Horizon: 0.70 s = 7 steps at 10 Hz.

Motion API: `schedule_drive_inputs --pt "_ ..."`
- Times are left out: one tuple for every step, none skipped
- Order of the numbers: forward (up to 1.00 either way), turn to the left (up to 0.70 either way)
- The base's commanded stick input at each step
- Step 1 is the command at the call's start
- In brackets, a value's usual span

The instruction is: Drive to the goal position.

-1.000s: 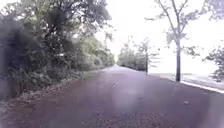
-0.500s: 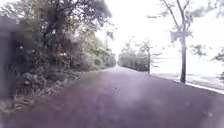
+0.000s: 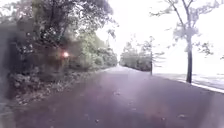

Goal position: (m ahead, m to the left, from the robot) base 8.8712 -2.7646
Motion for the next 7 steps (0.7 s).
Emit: schedule_drive_inputs --pt "1.00 0.00" --pt "1.00 0.00" --pt "1.00 0.00" --pt "1.00 0.00" --pt "1.00 0.00" --pt "1.00 0.00" --pt "1.00 0.00"
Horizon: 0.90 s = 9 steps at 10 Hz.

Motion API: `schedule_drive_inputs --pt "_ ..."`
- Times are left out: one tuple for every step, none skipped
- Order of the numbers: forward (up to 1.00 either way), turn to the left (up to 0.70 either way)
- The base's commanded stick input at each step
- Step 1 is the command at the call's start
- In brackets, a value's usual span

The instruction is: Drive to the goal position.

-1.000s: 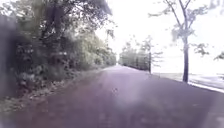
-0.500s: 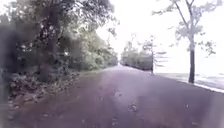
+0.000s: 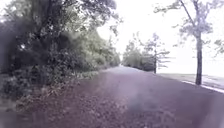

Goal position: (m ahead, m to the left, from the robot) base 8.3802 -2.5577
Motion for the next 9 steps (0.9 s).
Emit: schedule_drive_inputs --pt "1.00 0.00" --pt "1.00 0.00" --pt "1.00 0.00" --pt "1.00 -0.15" --pt "1.00 -0.38" --pt "1.00 -0.39" --pt "1.00 -0.40" --pt "1.00 -0.40" --pt "1.00 -0.40"
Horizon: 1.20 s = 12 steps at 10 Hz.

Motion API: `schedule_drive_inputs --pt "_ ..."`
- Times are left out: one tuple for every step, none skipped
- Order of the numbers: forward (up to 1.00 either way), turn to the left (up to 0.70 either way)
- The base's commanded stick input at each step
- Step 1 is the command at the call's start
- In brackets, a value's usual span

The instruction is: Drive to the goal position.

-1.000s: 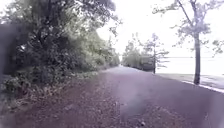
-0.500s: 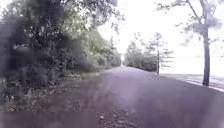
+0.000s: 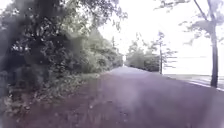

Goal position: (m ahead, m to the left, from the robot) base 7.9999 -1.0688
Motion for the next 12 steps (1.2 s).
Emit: schedule_drive_inputs --pt "1.00 -0.40" --pt "1.00 -0.40" --pt "1.00 -0.22" --pt "1.00 -0.04" --pt "1.00 0.00" --pt "1.00 0.00" --pt "1.00 0.00" --pt "1.00 0.00" --pt "1.00 0.00" --pt "1.00 0.00" --pt "1.00 0.00" --pt "1.00 0.00"
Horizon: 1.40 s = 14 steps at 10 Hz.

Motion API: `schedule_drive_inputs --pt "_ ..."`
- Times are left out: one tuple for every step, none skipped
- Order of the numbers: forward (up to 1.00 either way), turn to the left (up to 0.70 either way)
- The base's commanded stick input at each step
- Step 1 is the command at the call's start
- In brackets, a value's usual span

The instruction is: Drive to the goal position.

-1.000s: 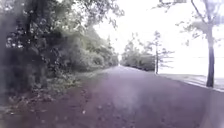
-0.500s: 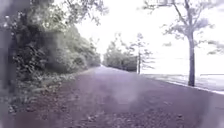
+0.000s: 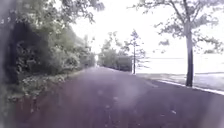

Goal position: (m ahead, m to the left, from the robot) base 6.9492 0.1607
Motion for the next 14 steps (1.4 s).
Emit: schedule_drive_inputs --pt "1.00 0.00" --pt "1.00 0.00" --pt "1.00 0.00" --pt "1.00 0.00" --pt "1.00 0.00" --pt "1.00 0.00" --pt "1.00 0.00" --pt "1.00 0.00" --pt "1.00 0.00" --pt "1.00 0.00" --pt "1.00 0.00" --pt "1.00 0.00" --pt "1.00 0.06" --pt "1.00 0.17"
